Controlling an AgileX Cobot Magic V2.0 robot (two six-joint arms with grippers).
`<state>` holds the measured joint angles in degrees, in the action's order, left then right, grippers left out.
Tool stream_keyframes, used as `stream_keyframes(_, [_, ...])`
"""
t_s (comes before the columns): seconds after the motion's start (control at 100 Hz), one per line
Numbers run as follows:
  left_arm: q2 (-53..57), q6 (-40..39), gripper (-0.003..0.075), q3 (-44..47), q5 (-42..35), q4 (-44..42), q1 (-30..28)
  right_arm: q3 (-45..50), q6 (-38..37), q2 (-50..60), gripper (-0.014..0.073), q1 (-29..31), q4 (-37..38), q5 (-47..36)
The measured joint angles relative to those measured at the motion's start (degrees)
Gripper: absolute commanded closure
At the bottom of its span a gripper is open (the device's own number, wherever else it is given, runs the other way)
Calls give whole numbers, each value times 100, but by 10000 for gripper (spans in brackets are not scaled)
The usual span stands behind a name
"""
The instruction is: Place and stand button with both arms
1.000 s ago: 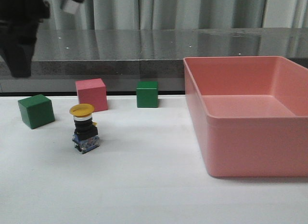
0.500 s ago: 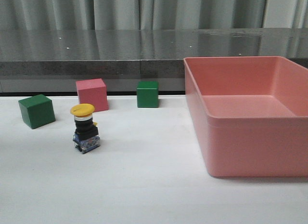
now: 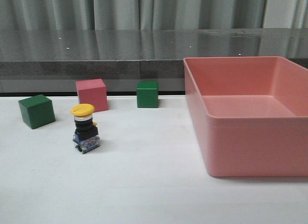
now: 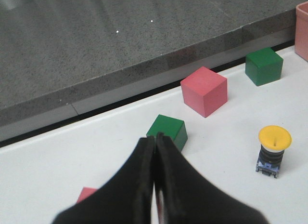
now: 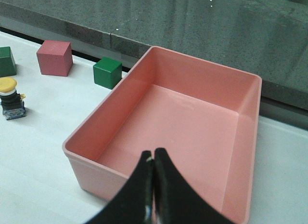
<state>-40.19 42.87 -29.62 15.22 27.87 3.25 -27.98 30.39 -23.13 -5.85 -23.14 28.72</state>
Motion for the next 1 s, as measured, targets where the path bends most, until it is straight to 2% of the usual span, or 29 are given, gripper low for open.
stream_keyframes(0.11, [801,12,739,587,-326,285,0,0,0,0,654,0,0,0])
stream_keyframes(0.34, [1751,22,739,884,-439,411,0,0,0,0,654,0,0,0])
stream_keyframes(0.82, [1820,34,739,941,-439,424,0,0,0,0,654,0,0,0])
stream_keyframes(1.0, [1820,34,739,1020,-663,479,19,0,0,0,654,0,0,0])
